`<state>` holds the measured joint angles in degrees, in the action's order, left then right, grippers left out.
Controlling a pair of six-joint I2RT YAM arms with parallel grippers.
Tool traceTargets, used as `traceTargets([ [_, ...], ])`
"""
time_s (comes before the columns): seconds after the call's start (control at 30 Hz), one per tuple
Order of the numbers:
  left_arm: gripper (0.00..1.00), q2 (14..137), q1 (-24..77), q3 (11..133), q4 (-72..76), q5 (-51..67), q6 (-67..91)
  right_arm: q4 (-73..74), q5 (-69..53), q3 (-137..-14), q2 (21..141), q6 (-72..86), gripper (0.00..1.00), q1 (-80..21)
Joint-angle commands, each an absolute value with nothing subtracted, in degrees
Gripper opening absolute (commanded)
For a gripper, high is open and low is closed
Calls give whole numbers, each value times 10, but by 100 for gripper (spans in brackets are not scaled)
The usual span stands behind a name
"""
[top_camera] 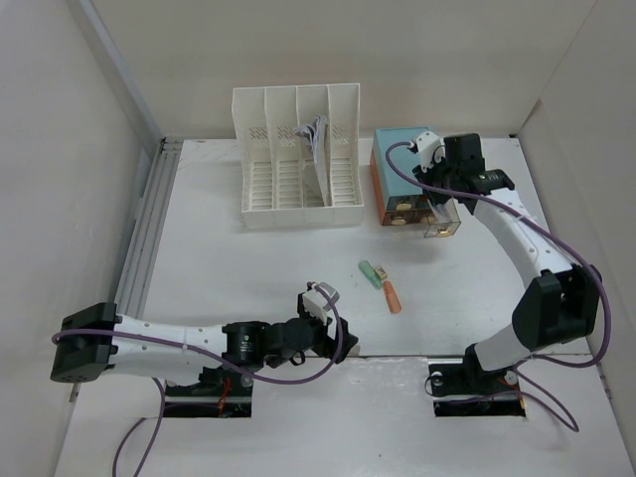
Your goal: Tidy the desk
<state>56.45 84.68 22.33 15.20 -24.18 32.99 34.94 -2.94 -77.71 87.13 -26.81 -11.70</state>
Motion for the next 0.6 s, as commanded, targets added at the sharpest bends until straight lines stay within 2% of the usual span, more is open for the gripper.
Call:
traceTargets([
  [0.0,78,556,849,232,171,-243,320,495,11,-747,887,-272,0,-109],
  [0.57,78,551,849,227,176,-238,320,500,17,-718,871,-267,0,-109],
])
